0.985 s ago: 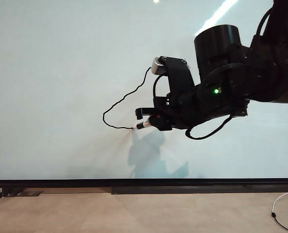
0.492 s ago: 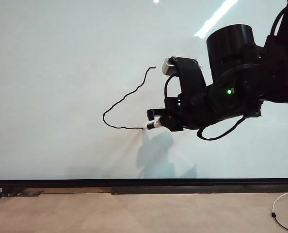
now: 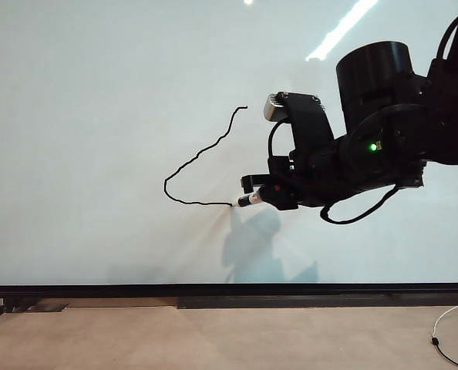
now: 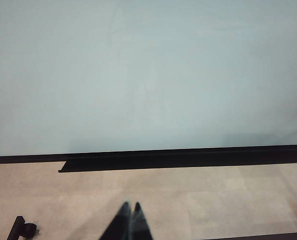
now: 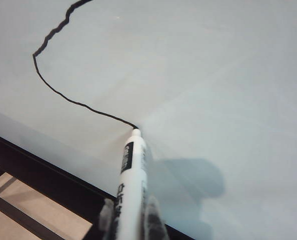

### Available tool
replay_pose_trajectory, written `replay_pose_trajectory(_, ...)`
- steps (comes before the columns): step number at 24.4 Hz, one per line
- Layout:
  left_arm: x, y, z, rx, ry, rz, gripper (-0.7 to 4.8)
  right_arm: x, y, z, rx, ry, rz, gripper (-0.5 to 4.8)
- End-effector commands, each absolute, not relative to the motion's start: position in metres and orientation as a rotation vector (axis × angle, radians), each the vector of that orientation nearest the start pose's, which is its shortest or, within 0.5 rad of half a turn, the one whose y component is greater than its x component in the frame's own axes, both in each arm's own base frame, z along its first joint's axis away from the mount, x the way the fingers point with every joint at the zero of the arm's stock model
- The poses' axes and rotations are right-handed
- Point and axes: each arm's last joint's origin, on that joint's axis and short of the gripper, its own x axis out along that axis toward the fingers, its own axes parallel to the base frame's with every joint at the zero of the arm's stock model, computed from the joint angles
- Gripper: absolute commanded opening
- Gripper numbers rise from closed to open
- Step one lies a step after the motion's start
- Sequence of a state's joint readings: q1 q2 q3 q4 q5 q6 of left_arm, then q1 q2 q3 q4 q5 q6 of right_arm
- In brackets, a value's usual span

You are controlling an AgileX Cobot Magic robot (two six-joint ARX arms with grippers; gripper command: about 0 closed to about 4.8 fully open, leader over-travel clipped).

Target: Pick up the pen on the shelf to the right of the whiteboard and draw a triangle.

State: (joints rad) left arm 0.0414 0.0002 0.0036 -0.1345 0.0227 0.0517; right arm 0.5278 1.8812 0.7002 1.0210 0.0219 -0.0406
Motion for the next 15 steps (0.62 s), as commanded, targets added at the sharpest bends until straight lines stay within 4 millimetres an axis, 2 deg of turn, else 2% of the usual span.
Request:
replay_pose_trajectory(1,0.097,0.003,0.154,0.048,0.12,0.015,-0.05,0.305,0.164,0.144,-0.08,0.091,0.394,-0.07)
replay_pose_trajectory(7,0.097,0.003,0.154,0.048,0.119,0.015,-0.05,0.304,0.152,0.15,-0.09,0.078,0.371,-0.07)
replay_pose_trajectory(15,0.097,0.003,0.154,0.048,0.12,0.015,-0.05,0.299,0.136,0.148,-0.089,0.079,0.343,-0.07)
